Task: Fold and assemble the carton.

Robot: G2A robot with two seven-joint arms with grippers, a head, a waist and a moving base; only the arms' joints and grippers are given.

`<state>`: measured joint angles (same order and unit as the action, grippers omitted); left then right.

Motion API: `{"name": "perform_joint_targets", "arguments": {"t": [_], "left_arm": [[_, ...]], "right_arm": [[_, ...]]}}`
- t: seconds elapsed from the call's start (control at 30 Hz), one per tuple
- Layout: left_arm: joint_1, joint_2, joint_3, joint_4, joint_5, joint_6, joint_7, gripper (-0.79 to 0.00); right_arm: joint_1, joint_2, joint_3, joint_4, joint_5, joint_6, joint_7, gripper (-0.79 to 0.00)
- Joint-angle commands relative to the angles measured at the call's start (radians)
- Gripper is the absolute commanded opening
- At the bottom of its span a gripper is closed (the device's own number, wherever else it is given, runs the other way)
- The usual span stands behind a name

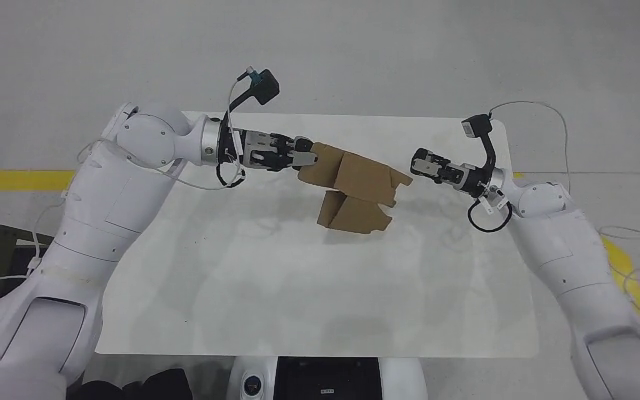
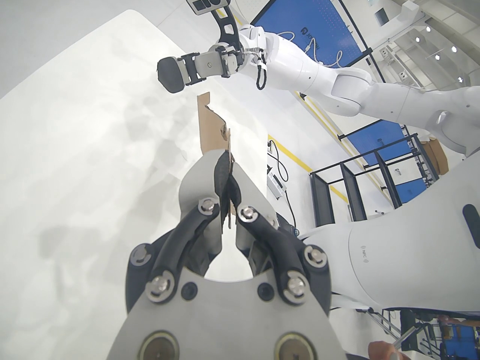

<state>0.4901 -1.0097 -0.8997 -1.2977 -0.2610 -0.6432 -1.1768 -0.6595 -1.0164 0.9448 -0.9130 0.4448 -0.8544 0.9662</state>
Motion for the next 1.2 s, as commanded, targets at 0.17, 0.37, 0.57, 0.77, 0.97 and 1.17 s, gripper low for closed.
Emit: {"name": "perform_joint_targets", "arguments": {"t": [0.17,0.37,0.57,0.77,0.97,1.17], "left_arm": [[0.0,0.0,0.0,0.0,0.0,0.0,0.0,-0.785],[0.0,0.0,0.0,0.0,0.0,0.0,0.0,-0.785],[-0.014,0.0,-0.021,0.049,-0.047,0.032,0.016,-0.785],[-0.014,-0.001,-0.025,0.057,-0.041,0.042,0.033,-0.785],[0.001,0.001,-0.028,0.041,-0.025,0.06,0.061,-0.785],[0.029,0.007,-0.046,0.007,-0.021,0.1,0.059,-0.785]], "right_arm": [[0.0,0.0,0.0,0.0,0.0,0.0,0.0,-0.348],[0.0,0.0,0.0,0.0,0.0,0.0,0.0,-0.052],[0.0,0.0,0.0,0.0,0.0,0.0,0.0,0.0],[0.0,0.0,0.0,0.0,0.0,0.0,0.0,0.0],[-0.005,0.0,0.001,-0.007,-0.006,0.008,-0.011,0.0],[-0.04,0.004,-0.001,-0.088,-0.033,-0.015,-0.015,0.0]]}}
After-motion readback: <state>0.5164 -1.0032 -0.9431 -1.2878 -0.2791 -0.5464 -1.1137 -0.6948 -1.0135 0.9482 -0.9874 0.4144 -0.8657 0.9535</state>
